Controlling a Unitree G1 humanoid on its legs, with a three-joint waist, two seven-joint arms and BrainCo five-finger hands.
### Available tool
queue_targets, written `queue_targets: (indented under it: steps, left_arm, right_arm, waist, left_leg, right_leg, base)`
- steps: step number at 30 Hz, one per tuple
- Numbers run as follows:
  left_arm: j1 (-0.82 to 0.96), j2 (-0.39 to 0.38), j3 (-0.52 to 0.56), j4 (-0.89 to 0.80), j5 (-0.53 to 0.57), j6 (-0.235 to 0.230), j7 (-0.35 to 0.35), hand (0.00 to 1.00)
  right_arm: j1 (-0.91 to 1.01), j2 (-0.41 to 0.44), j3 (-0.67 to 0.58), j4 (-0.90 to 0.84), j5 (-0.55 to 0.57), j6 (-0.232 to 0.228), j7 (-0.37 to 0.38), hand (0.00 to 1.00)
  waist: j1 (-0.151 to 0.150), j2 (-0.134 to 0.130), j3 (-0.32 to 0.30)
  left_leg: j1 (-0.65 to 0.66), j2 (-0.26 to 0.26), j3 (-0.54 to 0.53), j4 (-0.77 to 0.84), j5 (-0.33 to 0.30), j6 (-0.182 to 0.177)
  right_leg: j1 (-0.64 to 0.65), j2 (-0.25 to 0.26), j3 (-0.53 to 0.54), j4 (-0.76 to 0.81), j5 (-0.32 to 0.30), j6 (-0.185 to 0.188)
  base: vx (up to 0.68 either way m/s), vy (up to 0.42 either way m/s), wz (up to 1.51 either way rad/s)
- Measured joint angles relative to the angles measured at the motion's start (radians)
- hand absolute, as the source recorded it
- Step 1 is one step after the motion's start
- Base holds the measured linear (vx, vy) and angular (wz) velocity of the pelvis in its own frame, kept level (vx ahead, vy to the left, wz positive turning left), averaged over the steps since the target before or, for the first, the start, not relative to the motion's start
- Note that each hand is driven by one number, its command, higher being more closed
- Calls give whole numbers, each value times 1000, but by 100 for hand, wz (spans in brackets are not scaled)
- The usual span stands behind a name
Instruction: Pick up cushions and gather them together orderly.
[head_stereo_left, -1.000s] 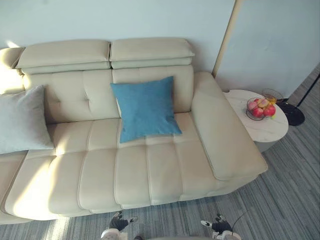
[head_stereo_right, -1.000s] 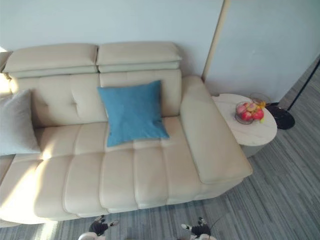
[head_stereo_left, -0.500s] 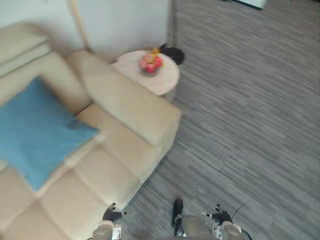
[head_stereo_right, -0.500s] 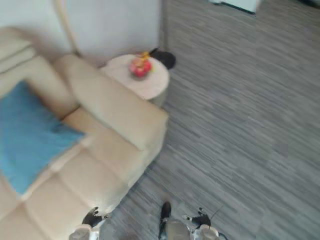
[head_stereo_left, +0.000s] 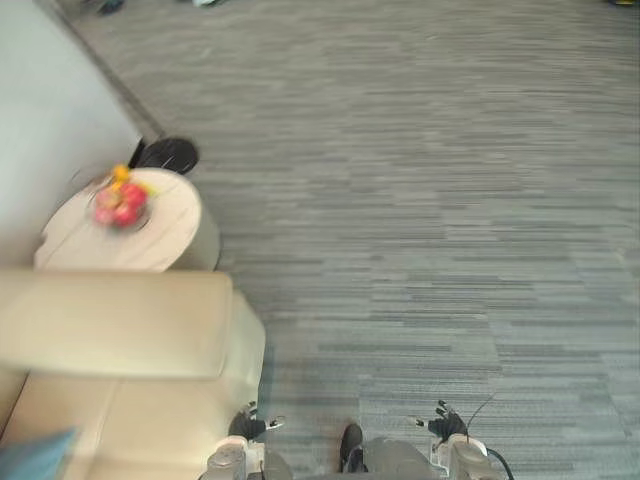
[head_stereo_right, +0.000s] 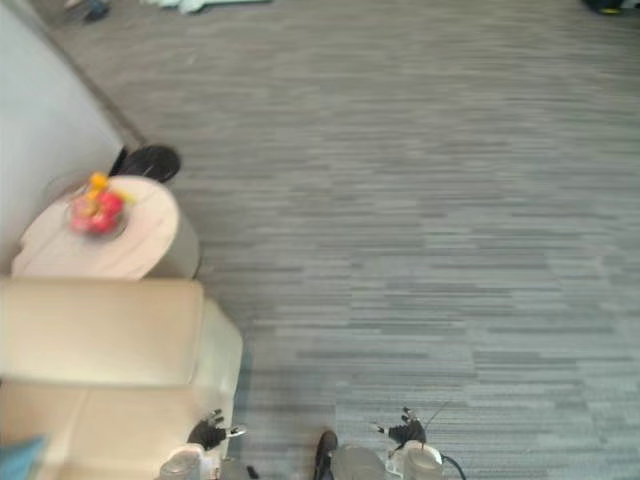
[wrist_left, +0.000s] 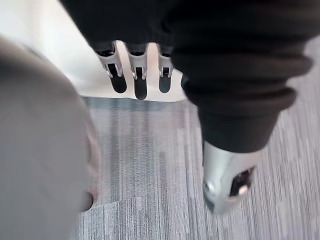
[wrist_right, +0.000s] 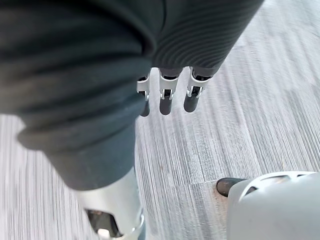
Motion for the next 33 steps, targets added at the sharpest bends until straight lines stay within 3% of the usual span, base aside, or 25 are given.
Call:
queue_targets:
  steps: [2, 4, 6, 7, 9, 10, 11, 12, 14, 17, 19, 21, 22, 24, 25, 26, 27, 28, 30, 33]
  left_arm:
    - [-1, -13, 15, -11, -4, -3, 1, 0]
    - [0, -19, 16, -9, -10, -14, 3, 0]
    - [7, -36, 44, -10, -20, -14, 6, 0]
    - [11, -32, 60, -13, -26, -14, 8, 0]
    - [12, -17, 81, -13, -39, -13, 22, 0]
    - [12, -14, 83, -11, -40, -13, 23, 0]
    - [11, -9, 80, -5, -39, -10, 24, 0]
    - [11, -4, 66, 6, -40, -3, 25, 0]
    - [1, 6, 33, 19, -39, 6, 29, 0]
    - [-26, 5, -1, 32, -39, 9, 42, 0]
    - [-34, 7, -29, 32, -38, 9, 45, 0]
    - [-38, 9, -37, 32, -37, 10, 45, 0]
    - [-43, -8, -37, 37, -37, 10, 45, 0]
    - [-49, -35, -40, 35, -20, 7, 38, 0]
    - [-49, -44, -45, 35, -16, 7, 37, 0]
    - [-44, -51, -44, 32, -18, 9, 33, 0]
    - [-44, -47, -43, 25, -17, 6, 35, 0]
    - [-43, -36, -44, 14, -17, 7, 36, 0]
    - [-43, -32, -45, -15, -17, 5, 36, 0]
    - [-49, -36, -46, -49, -16, 1, 36, 0]
  right_arm:
    - [7, 2, -3, -2, 0, 1, -3, 0]
    - [6, 9, -4, -4, 1, 0, -5, 0]
    - [13, 17, -17, -12, 1, 0, -8, 0]
    - [22, 33, -32, -32, 2, 1, -8, 0]
    - [45, 65, -42, -59, 2, -3, -6, 0]
    - [45, 68, -42, -58, 2, -3, -6, 0]
    - [40, 71, -42, -54, 2, -3, -6, 0]
    - [28, 68, -40, -38, 2, -4, -6, 0]
    - [7, 66, -37, -31, 2, -3, -5, 0]
    - [-29, 52, -31, -38, 2, -6, -5, 0]
    - [-37, 44, -31, -51, 2, -12, -7, 0]
    - [-21, 44, -31, -58, 3, -15, -7, 0]
    - [-13, 28, -37, -59, 4, -16, -7, 0]
    - [-12, 5, -40, -55, 7, -18, -6, 0]
    - [-9, 1, -40, -44, 7, -16, -7, 0]
    - [-4, 4, -40, -36, 16, -15, -10, 0]
    - [0, 6, -39, -35, 21, -16, -13, 0]
    - [2, 12, -37, -36, 26, -15, -17, 0]
    - [6, 20, -40, -40, 50, -16, -19, 0]
    - [-2, 17, -42, -37, 50, -16, -21, 0]
  waist:
    - [6, 3, 2]
    - [10, 11, -1]
    - [18, 24, -9]
    - [29, 10, -14]
    - [55, -34, -34]
    - [58, -36, -36]
    - [56, -40, -39]
    - [52, -37, -39]
    - [47, -20, -33]
    - [47, 24, -8]
    - [45, 34, -2]
    - [33, 3, -10]
    - [26, 24, -12]
    - [9, 45, -18]
    - [7, 55, -13]
    - [10, 71, -4]
    - [13, 78, 4]
    - [23, 62, 15]
    - [39, 37, 23]
    - [59, 31, 26]
  left_leg:
    - [-57, -65, -157, -167, 13, -8]
    - [-73, -115, -305, -328, 66, -22]
    - [-58, -117, -332, -331, 129, -2]
    - [-41, -117, -277, -314, 132, 3]
    - [3, -115, -135, -311, 84, 34]
    - [16, -112, -106, -315, 81, 40]
    - [55, -110, -59, -339, 74, 52]
    - [101, -107, -16, -377, 73, 53]
    - [146, -86, 1, -424, 74, 53]
    - [232, -24, 59, -516, 74, 51]
    - [271, 0, 88, -536, 75, 51]
    - [314, -15, 99, -537, 71, 22]
    - [343, 2, 91, -531, 58, -3]
    - [285, 39, 72, -364, 73, -31]
    - [210, 81, 41, -161, 91, -38]
    - [126, 127, -23, 73, 123, -19]
    - [83, 145, -59, 221, 113, -26]
    - [40, 150, -77, 349, 84, -42]
    - [-32, 113, -74, 353, 56, -18]
    - [-138, 32, -78, 96, 37, 0]
  right_leg:
    - [12, -5, 102, 1, -17, 22]
    - [12, -5, 196, 6, -41, 45]
    - [10, 3, 271, 50, -90, 74]
    - [11, -10, 296, 76, -118, 88]
    - [-41, -81, 228, 192, -137, 132]
    - [-53, -95, 195, 214, -136, 151]
    - [-75, -130, 103, 247, -132, 188]
    - [-92, -179, -59, 271, -132, 198]
    - [-113, -212, -256, 281, -138, 181]
    - [-198, -186, -403, 279, -127, 146]
    - [-268, -186, -471, 239, -71, 114]
    - [-299, -180, -448, 85, 90, 91]
    - [-295, -166, -443, 118, 121, 35]
    - [-287, -153, -427, 150, 50, 30]
    - [-253, -125, -415, 131, 32, 29]
    - [-195, -81, -396, 90, 23, 22]
    - [-142, -50, -381, 64, 17, 15]
    - [-72, -26, -339, 41, 0, 7]
    - [14, -19, -276, -8, -9, 11]
    - [101, -26, -179, -71, -13, 35]
  base:
    - [265, 242, -133]
    - [235, 251, -144]
    - [315, 320, -128]
    - [360, 337, -115]
    - [383, 290, -149]
    - [380, 238, -139]
    - [290, 155, -110]
    - [349, 176, -109]
    - [265, 52, -87]
    - [313, -56, -84]
    - [315, -123, -68]
    - [392, -208, -35]
    - [431, -205, -18]
    - [459, -269, -24]
    - [406, -278, -43]
    - [335, -196, -62]
    - [424, -179, -98]
    - [429, -157, -102]
    - [432, -109, -102]
    - [372, 25, -93]
